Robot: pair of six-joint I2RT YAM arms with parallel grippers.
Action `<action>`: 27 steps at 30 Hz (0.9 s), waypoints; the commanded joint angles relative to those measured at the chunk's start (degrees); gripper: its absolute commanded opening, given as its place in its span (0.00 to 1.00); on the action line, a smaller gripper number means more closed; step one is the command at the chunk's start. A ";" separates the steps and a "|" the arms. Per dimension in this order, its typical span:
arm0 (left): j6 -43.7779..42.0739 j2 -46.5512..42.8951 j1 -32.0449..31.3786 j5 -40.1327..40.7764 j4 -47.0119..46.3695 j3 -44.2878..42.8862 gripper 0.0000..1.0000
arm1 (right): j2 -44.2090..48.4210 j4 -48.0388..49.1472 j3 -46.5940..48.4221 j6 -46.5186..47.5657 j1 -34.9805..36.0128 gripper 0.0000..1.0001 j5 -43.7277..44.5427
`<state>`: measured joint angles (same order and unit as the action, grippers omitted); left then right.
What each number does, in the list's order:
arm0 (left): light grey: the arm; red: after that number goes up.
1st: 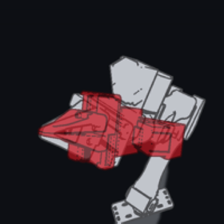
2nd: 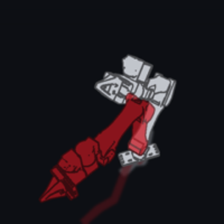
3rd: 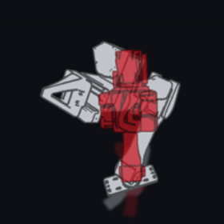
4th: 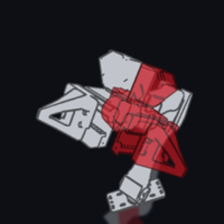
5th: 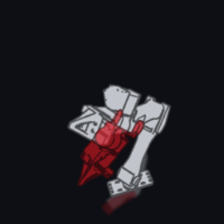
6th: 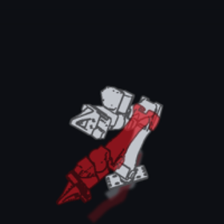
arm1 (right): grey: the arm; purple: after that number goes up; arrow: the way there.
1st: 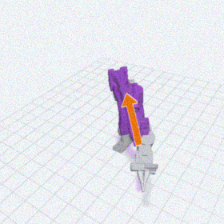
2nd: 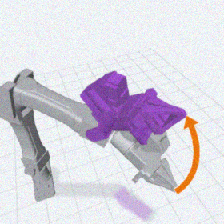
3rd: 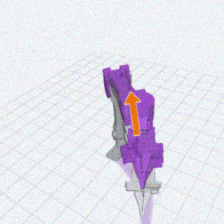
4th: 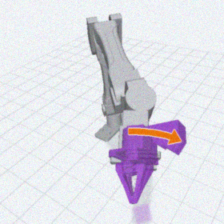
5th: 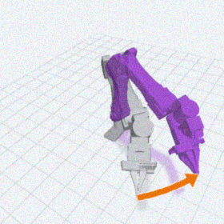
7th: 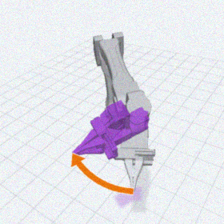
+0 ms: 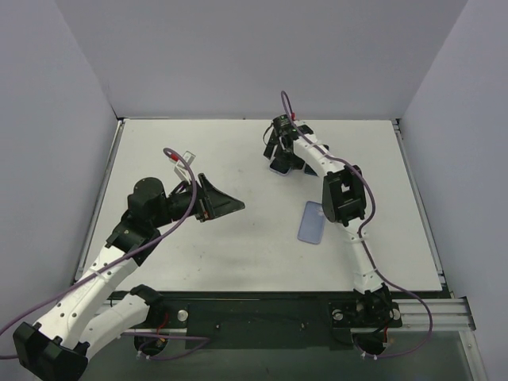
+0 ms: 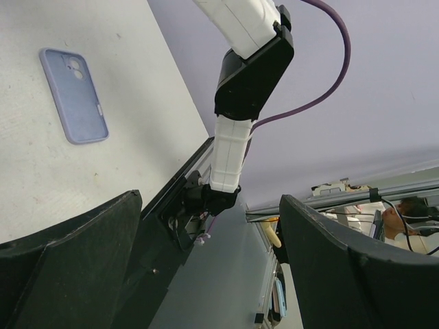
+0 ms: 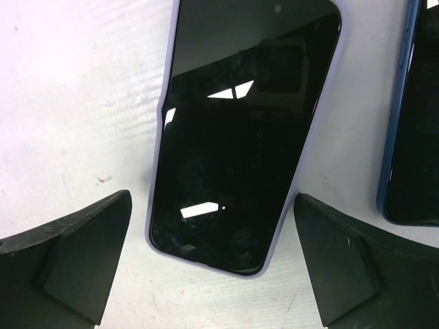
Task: Take the phone out of the phone case
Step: Move the phone to the center of the board.
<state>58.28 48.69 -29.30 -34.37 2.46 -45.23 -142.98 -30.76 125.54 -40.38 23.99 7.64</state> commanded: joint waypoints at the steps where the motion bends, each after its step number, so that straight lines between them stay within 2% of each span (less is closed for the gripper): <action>1: 0.87 0.44 0.03 -0.78 -4.39 -1.35 0.92 | -3.79 -6.23 5.67 -2.33 1.41 0.97 6.59; 5: 1.48 0.27 0.12 -1.22 -5.62 -1.17 0.92 | -7.22 -14.05 11.65 -2.60 2.46 0.93 11.08; 7: 2.01 0.18 0.21 -1.57 -6.41 -1.17 0.92 | -7.58 -16.33 11.75 -2.68 2.55 0.82 11.52; 9: 2.36 0.09 0.29 -1.84 -7.03 -1.26 0.92 | -7.14 -17.39 11.31 -3.13 2.55 0.82 12.13; 15: 2.36 -0.43 0.30 -2.28 -6.68 -2.05 0.92 | -6.10 -18.72 9.04 -1.72 2.38 0.75 5.64; 27: 2.71 -3.42 0.30 -0.70 -5.54 -1.61 0.91 | 18.95 -5.11 -28.04 -1.72 9.23 0.74 2.48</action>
<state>60.86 47.55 -29.15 -35.38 -0.64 -45.23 -131.04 -35.68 105.69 -41.95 30.17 12.25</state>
